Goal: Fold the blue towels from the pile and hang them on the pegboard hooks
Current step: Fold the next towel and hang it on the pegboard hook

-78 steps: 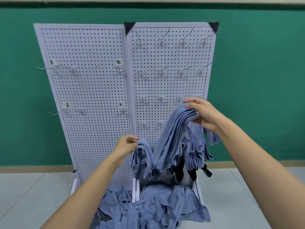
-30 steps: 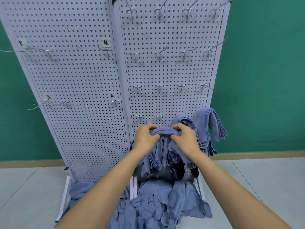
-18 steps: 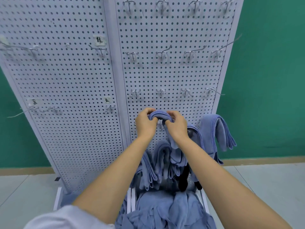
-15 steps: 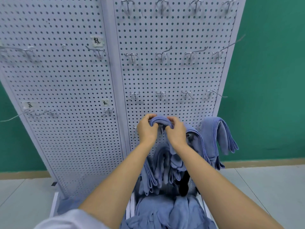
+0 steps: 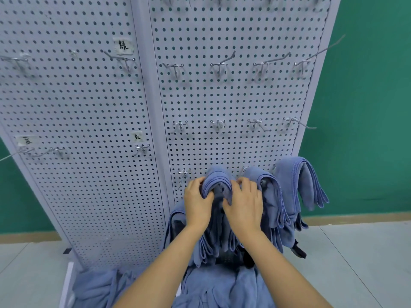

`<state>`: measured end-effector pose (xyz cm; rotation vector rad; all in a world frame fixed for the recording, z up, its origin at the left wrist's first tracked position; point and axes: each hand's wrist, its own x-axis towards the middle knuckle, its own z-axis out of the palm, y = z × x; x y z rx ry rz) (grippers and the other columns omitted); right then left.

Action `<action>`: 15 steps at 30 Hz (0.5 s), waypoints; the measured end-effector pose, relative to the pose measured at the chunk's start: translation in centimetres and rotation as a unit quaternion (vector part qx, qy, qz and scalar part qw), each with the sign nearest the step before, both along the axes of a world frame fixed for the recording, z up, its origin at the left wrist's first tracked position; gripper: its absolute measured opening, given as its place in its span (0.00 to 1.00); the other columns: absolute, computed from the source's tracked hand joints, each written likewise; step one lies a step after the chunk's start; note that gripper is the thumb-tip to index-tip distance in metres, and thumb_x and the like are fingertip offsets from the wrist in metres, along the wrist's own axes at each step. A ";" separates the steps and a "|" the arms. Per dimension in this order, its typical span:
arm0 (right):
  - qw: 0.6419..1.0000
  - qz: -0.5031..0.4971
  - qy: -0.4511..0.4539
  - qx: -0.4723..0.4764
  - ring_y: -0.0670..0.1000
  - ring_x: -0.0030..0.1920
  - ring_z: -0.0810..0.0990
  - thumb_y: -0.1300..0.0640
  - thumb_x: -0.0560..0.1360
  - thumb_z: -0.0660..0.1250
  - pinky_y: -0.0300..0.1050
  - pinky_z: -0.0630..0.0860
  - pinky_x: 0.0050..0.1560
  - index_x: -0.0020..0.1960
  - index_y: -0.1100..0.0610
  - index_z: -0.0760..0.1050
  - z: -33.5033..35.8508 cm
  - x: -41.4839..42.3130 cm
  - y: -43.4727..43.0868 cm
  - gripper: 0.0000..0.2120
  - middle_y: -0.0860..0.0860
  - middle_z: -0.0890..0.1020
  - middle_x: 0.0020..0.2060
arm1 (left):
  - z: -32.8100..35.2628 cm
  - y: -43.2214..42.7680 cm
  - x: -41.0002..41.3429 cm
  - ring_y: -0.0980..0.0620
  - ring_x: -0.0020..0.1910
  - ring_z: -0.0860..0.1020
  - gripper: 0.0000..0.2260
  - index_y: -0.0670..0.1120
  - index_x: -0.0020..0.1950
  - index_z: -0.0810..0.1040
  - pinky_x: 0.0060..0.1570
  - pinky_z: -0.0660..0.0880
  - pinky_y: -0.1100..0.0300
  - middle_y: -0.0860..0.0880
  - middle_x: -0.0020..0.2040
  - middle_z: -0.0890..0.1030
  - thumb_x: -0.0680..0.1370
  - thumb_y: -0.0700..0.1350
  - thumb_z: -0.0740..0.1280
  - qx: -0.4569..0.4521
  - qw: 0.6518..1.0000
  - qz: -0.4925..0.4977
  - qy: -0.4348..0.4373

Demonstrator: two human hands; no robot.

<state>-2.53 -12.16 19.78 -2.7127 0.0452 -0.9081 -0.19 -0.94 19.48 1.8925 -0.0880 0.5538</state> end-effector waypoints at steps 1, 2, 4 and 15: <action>1.000 -0.018 0.006 -0.024 0.57 0.45 0.79 0.56 0.60 0.79 0.50 0.76 0.42 0.52 0.58 0.78 0.0 -0.1 0.0 0.22 0.54 0.80 0.45 | -0.1 0.0 -0.1 0.51 0.52 0.75 0.17 0.45 0.61 0.77 0.55 0.75 0.55 0.51 0.53 0.75 0.73 0.34 0.68 0.012 1.000 0.002 0.000; 0.999 -0.030 0.011 -0.038 0.56 0.42 0.79 0.56 0.60 0.80 0.49 0.76 0.38 0.51 0.59 0.79 0.0 -0.3 0.1 0.22 0.54 0.80 0.43 | -0.1 0.0 -0.2 0.51 0.53 0.74 0.18 0.45 0.62 0.76 0.57 0.74 0.57 0.52 0.54 0.75 0.74 0.35 0.68 0.024 1.000 0.004 0.003; 0.999 -0.036 0.026 -0.025 0.56 0.45 0.79 0.58 0.67 0.75 0.48 0.75 0.37 0.55 0.60 0.77 0.4 -0.6 0.3 0.18 0.55 0.80 0.45 | -0.1 -0.1 -0.4 0.53 0.55 0.73 0.19 0.46 0.65 0.75 0.57 0.71 0.60 0.53 0.56 0.74 0.75 0.36 0.68 0.036 0.999 0.008 0.012; 0.971 0.041 0.165 0.167 0.56 0.38 0.73 0.54 0.82 0.53 0.49 0.66 0.35 0.50 0.59 0.66 -0.2 -0.2 -0.1 0.08 0.55 0.76 0.39 | -0.8 -0.4 -1.0 0.52 0.41 0.74 0.14 0.47 0.65 0.71 0.40 0.69 0.62 0.49 0.47 0.78 0.80 0.39 0.59 0.009 0.995 -0.053 0.084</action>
